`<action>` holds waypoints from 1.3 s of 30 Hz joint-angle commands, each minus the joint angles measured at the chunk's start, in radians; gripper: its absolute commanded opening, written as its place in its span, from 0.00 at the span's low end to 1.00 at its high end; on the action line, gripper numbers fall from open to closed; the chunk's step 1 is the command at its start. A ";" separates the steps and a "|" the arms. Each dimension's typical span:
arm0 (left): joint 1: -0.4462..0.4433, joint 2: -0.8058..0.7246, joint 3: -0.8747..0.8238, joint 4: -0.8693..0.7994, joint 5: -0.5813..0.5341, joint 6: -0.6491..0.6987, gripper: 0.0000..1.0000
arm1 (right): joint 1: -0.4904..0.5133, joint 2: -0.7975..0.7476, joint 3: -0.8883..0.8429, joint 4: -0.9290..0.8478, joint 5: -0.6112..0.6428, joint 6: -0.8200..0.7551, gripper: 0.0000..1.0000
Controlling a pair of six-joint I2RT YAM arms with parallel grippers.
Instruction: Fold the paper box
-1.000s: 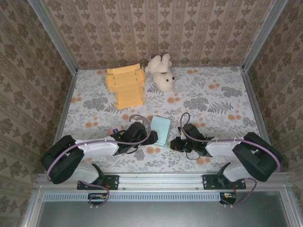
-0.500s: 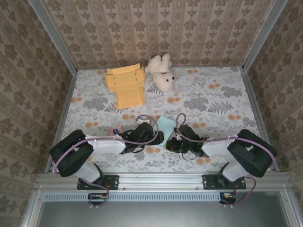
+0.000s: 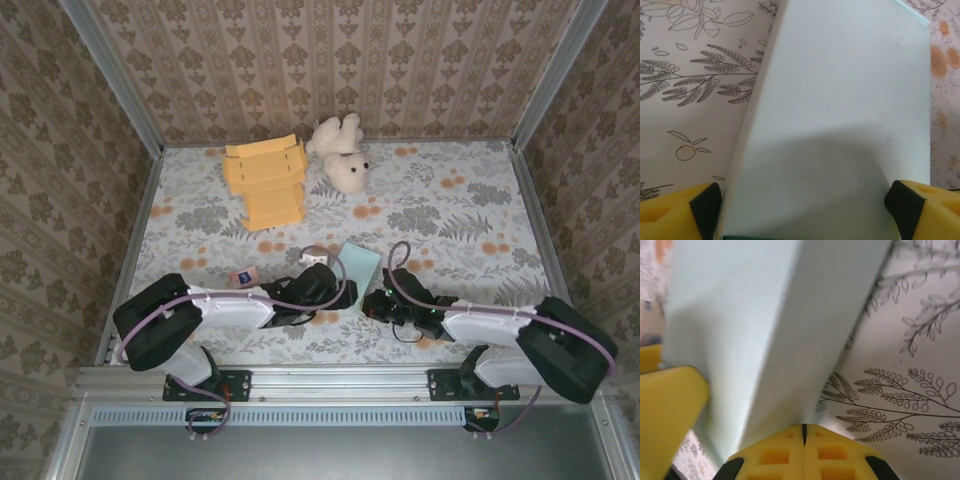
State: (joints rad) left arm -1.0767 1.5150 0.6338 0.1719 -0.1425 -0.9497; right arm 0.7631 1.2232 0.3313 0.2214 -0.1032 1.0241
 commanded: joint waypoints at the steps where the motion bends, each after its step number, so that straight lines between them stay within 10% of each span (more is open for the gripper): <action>1: 0.047 -0.075 -0.002 -0.066 0.036 0.018 0.91 | 0.004 -0.125 0.021 -0.076 0.126 -0.082 0.00; 8: 0.144 -0.241 -0.057 -0.170 -0.047 0.009 0.94 | -0.002 -0.360 0.137 -0.480 0.478 -0.326 0.20; 15: -0.002 -0.301 -0.093 -0.178 -0.127 -0.071 0.93 | -0.092 -0.385 0.080 -0.197 0.522 -0.401 0.75; 28: -0.122 -0.205 -0.069 -0.087 -0.151 -0.196 0.89 | -0.243 0.214 0.429 -0.102 0.100 -0.585 0.84; 39: -0.129 -0.082 -0.037 0.002 -0.076 -0.237 0.83 | -0.263 0.334 0.492 -0.122 0.000 -0.609 0.84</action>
State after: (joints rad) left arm -1.1973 1.4151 0.5594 0.1265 -0.2413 -1.1637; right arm 0.5091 1.5410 0.7956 0.1055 -0.0505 0.4393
